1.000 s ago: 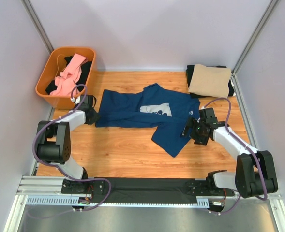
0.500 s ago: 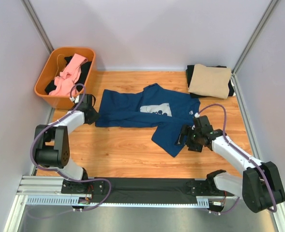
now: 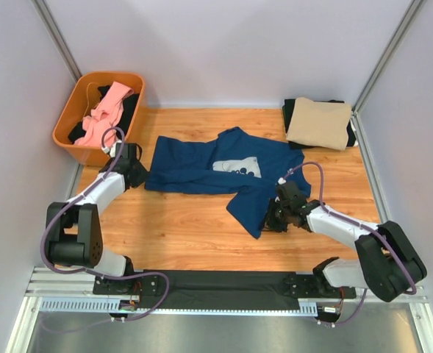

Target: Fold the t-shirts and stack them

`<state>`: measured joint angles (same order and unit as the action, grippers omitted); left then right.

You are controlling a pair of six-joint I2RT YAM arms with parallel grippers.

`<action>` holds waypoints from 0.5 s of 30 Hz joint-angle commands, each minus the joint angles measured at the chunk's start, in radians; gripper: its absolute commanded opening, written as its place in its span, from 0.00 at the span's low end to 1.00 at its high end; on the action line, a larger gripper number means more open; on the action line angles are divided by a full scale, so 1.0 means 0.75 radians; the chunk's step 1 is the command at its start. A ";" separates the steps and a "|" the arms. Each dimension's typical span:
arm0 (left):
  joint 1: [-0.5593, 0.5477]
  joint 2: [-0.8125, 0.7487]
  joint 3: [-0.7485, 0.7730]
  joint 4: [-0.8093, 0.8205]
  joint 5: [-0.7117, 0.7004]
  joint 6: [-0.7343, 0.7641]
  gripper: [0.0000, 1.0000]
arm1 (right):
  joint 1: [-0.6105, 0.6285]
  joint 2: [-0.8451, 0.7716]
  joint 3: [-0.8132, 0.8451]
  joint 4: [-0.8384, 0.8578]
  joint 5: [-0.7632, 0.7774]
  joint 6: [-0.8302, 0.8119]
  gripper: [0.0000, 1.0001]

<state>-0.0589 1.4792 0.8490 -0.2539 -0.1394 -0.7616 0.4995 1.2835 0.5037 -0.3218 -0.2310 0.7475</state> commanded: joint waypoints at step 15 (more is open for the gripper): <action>0.003 -0.585 0.130 -0.444 0.149 0.019 0.00 | 0.017 -0.709 0.557 -0.799 0.481 -0.084 0.00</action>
<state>-0.0589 1.1347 0.8658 -0.4767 -0.0673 -0.7616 0.5083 0.8455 0.7765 -0.7269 -0.0170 0.7231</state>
